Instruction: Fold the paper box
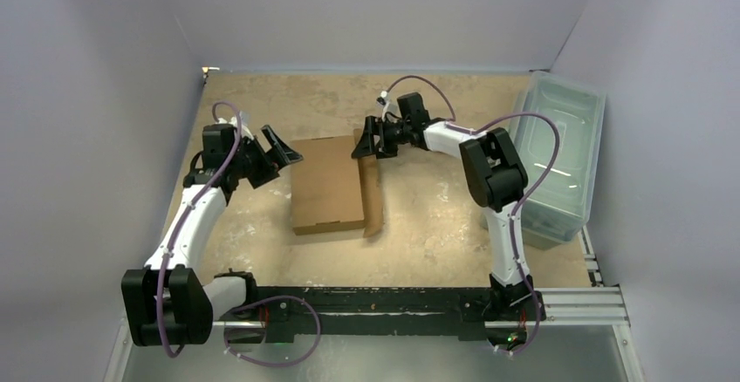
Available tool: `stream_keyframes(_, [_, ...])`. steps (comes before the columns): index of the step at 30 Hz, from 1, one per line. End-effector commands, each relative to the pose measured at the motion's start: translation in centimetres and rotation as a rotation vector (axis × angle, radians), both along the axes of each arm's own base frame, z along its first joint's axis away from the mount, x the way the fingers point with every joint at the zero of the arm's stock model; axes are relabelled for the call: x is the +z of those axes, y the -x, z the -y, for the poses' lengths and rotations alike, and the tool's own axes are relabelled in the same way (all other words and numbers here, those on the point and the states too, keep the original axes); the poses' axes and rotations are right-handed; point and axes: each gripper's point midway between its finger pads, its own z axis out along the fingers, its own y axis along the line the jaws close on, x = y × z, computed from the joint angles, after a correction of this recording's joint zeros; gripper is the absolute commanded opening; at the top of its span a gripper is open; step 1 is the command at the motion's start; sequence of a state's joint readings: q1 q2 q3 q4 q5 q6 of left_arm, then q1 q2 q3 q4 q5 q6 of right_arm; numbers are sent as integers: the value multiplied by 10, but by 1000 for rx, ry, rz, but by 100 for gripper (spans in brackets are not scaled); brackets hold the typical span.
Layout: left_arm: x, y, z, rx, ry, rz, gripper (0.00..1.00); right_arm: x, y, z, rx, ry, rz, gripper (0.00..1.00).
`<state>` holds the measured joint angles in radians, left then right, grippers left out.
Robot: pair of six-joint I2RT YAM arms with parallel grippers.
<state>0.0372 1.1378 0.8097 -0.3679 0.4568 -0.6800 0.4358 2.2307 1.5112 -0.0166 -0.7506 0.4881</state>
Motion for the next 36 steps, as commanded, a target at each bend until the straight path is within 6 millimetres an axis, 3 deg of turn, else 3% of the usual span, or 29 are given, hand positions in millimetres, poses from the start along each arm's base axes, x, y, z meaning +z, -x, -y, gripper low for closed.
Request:
stream_keyframes(1, [1,3,-3,-31,-38,13,89,-10,-13,42,-31,283,146,83])
stream_keyframes(6, [1,10,-8,-62,-113,10,87,24,-10,64,113,385,385,84])
stream_keyframes(9, [-8,18,-10,-82,-178,-16,87,55,7,70,233,376,541,83])
stream_keyframes(15, [-28,28,8,-141,-204,-37,87,76,46,84,411,369,687,84])
stream_keyframes(17, [-27,26,15,-162,-201,-15,87,87,66,84,490,323,732,84])
stream_keyframes(20, [-31,23,23,-195,-222,10,87,97,125,81,781,135,890,86])
stream_keyframes(24, [-48,21,20,-208,-273,10,87,71,201,91,1093,-72,1032,91])
stream_keyframes(26, [-53,19,19,-201,-283,28,87,55,220,90,1142,-72,1037,90])
stream_keyframes(30, [-64,19,22,-178,-244,35,82,46,214,68,1106,67,1091,87])
stream_keyframes(33, [-74,20,27,-156,-196,8,79,33,197,65,1057,210,1067,79])
stream_keyframes(36, [-84,20,25,-119,-183,-29,78,26,194,63,1063,266,1101,72])
